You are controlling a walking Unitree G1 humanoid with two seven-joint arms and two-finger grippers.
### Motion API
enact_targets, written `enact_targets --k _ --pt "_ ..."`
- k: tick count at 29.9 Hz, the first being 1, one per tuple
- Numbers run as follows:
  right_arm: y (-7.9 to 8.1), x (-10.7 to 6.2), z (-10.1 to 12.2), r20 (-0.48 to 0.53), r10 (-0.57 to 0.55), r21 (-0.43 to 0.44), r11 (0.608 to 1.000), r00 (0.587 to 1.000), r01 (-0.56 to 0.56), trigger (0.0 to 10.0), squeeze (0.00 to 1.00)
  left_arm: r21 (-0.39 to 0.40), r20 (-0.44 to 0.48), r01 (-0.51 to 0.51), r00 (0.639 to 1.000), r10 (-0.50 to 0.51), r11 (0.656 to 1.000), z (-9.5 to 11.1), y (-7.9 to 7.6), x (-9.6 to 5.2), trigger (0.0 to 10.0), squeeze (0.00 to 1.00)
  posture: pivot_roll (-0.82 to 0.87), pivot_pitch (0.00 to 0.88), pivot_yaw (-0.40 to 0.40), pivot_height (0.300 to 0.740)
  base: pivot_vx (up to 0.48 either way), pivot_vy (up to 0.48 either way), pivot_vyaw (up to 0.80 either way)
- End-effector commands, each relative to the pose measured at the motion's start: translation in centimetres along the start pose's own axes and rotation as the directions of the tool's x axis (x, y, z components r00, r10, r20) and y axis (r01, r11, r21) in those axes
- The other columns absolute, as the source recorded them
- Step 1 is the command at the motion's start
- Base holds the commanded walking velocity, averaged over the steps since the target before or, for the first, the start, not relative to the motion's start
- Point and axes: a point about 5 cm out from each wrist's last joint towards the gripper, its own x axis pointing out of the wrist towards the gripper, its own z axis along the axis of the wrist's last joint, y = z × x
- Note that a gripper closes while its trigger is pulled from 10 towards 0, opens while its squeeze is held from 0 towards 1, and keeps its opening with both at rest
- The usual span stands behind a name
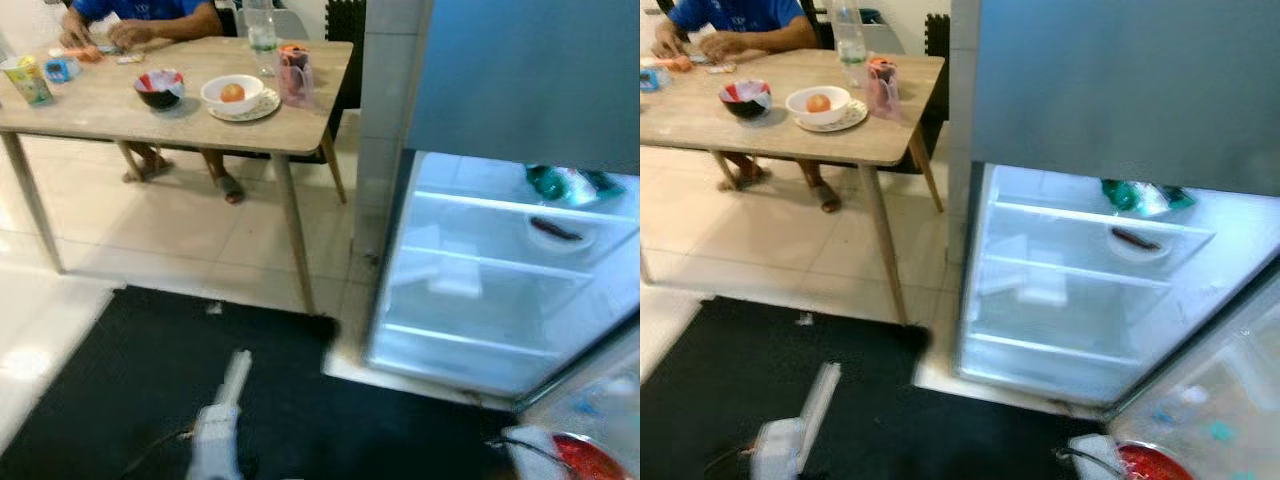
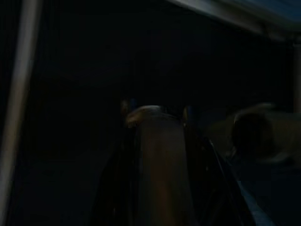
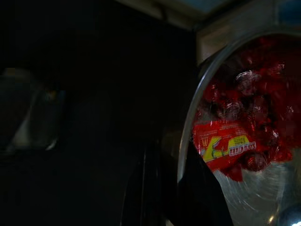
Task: Restocking fridge
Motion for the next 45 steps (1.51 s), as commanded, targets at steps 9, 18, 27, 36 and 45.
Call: enact_targets --k 9,18,27,36,45 --pt "-0.4 0.0 0.1 0.003 -0.011 0.007 1.000 1.000 0.011 10.0 0.00 -0.028 -0.009 0.004 1.000 -0.004 1.000 -0.5 -0.5 0.1 10.0 0.00 -0.03 0.080 0.003 0.740 0.000 -0.094 0.00" --pt "-0.3 0.0 0.1 0.004 -0.001 0.005 1.000 1.000 0.001 10.0 0.00 -0.043 -0.013 0.011 1.000 -0.012 0.999 -0.7 -0.5 0.1 10.0 0.00 -0.03 0.082 0.004 0.740 0.000 0.000 0.00" --pt "0.0 0.1 0.6 0.021 0.009 -0.019 1.000 1.000 -0.009 10.0 0.00 -0.024 -0.002 0.021 1.000 -0.021 0.999 -0.4 -0.6 0.1 10.0 0.00 -0.03 0.083 0.005 0.740 0.142 0.000 0.00" --pt "0.3 0.3 1.4 0.047 0.023 -0.046 0.999 0.999 -0.021 10.0 0.00 -0.018 -0.004 0.023 1.000 -0.024 1.000 -0.4 -0.6 0.1 10.0 0.00 -0.03 0.083 0.005 0.740 0.303 0.000 0.00" --pt "0.7 0.4 2.0 0.067 0.044 -0.083 0.996 0.997 -0.038 10.0 0.00 -0.016 -0.007 0.024 1.000 -0.024 1.000 -0.5 -0.6 0.1 10.0 0.00 -0.03 0.082 0.004 0.740 0.330 0.000 0.00"
